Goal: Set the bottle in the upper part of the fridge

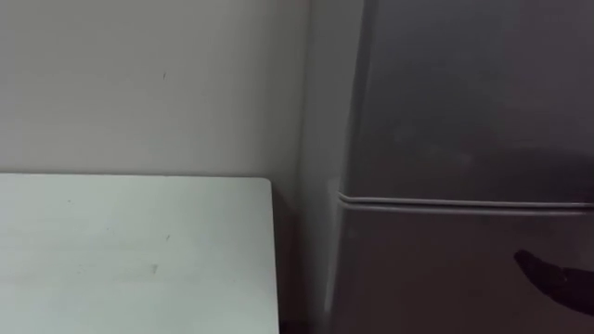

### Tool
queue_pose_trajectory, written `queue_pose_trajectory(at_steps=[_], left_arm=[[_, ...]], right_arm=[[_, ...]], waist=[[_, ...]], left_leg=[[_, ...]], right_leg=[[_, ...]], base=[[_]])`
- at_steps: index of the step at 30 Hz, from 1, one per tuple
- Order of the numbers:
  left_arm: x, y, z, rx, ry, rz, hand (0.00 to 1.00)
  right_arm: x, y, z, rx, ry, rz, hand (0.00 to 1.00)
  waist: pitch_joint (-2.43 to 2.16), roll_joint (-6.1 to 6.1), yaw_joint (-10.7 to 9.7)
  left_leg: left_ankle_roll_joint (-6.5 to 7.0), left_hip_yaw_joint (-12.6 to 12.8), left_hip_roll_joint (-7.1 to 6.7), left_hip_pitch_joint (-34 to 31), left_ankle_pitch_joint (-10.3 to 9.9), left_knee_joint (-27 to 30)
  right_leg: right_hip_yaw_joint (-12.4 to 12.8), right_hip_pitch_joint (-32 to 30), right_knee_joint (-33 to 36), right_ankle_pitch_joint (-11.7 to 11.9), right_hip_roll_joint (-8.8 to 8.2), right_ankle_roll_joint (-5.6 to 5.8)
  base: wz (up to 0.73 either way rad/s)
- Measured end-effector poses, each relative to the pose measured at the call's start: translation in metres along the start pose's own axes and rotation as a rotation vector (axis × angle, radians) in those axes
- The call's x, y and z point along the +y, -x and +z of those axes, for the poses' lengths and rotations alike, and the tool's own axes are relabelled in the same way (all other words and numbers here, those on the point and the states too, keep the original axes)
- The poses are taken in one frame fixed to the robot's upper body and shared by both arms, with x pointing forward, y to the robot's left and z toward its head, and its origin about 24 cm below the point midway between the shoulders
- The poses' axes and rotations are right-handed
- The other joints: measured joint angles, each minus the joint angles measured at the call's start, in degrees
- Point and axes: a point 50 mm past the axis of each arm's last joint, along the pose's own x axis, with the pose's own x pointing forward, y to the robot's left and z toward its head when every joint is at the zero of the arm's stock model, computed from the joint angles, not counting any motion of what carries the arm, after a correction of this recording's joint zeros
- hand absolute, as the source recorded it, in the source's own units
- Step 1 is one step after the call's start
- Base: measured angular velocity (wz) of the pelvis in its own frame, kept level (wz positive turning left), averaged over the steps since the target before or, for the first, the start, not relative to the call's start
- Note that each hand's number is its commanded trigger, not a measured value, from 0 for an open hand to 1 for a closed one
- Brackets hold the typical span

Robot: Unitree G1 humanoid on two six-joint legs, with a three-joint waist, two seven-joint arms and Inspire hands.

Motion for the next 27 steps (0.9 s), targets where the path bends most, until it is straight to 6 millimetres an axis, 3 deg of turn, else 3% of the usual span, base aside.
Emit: queue_pose_trajectory(at_steps=[8,14,19,23,27], left_arm=[[0.001,0.002,-0.011,0.037,-0.001,0.018,0.00],[0.003,0.001,-0.008,0.030,0.007,0.025,0.00],[0.005,-0.001,0.003,0.004,0.046,0.037,0.00],[0.003,0.000,-0.001,0.023,0.066,0.038,0.00],[0.003,0.000,0.001,0.019,0.068,0.052,0.00]], right_arm=[[-0.035,0.002,-0.032,0.191,-0.058,-0.246,0.00],[-0.051,0.023,-0.054,0.309,-0.106,-0.351,0.00],[-0.062,0.053,-0.097,0.529,-0.219,-0.498,0.00],[-0.066,0.077,-0.115,0.631,-0.253,-0.549,0.00],[-0.064,0.122,-0.151,0.840,-0.234,-0.619,0.00]], waist=[[-0.09,0.23,-1.1],[-0.19,0.51,-2.1],[-0.25,1.00,-2.6],[-0.31,2.12,-3.3],[-0.36,2.54,-3.3]], left_leg=[[0.00,0.1,-0.20,-0.2,0.0,-0.4],[-0.02,0.6,-0.14,-0.1,0.0,-0.5],[-0.02,0.5,-0.13,-0.1,0.0,-0.4],[-0.03,0.6,-0.13,-0.2,-0.1,-0.4],[-0.09,0.4,-0.10,0.6,-0.1,-0.4]], right_leg=[[-0.1,-0.3,0.0,-0.1,-0.06,0.11],[0.3,-0.2,-0.7,0.0,0.05,0.10],[0.1,-0.4,-0.8,0.0,0.01,0.13],[0.0,-0.2,-0.7,0.0,0.01,0.13],[0.0,0.6,-0.8,-0.1,0.05,0.10]], base=[[0.00],[-0.02],[0.00],[0.00],[0.01]])
